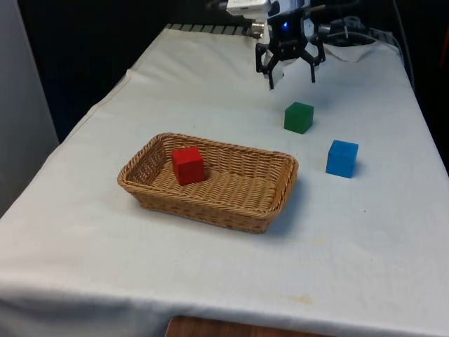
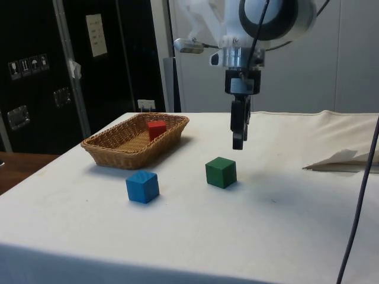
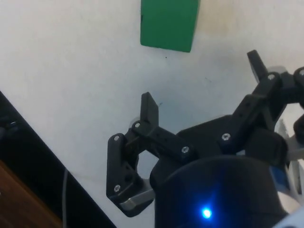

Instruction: Pick up exactly two blocks and place them into the basket.

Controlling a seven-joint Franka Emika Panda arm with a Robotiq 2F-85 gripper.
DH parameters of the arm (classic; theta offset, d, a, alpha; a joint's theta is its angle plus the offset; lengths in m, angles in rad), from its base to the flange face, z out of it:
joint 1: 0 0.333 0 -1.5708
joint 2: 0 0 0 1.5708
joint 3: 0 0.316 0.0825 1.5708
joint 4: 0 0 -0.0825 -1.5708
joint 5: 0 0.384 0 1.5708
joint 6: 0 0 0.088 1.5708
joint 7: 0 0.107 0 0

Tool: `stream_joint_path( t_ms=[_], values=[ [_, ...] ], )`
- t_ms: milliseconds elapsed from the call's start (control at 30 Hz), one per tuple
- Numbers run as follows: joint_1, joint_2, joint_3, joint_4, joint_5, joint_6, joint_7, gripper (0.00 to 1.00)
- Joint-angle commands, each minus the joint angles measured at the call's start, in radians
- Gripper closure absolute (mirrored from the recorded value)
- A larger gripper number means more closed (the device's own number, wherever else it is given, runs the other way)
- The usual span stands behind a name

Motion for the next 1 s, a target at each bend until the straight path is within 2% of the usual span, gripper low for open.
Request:
stream_joint_path(
  t_ms=[0, 533, 567, 733, 833, 967],
  values=[
    [-0.001, 0.009, 0.002, 0.001, -0.001, -0.005, 0.017, 0.00],
    [0.002, 0.031, 0.006, 0.013, 0.003, -0.061, 0.115, 0.00],
    [0.006, 0.037, 0.013, 0.020, 0.003, -0.062, 0.127, 0.00],
    [-0.001, 0.036, 0.023, 0.023, 0.001, -0.064, 0.132, 0.00],
    [0.006, 0.045, 0.039, 0.030, 0.003, -0.059, 0.151, 0.00],
    [-0.001, 0.043, 0.051, 0.034, 0.000, -0.060, 0.169, 0.00]
  ],
)
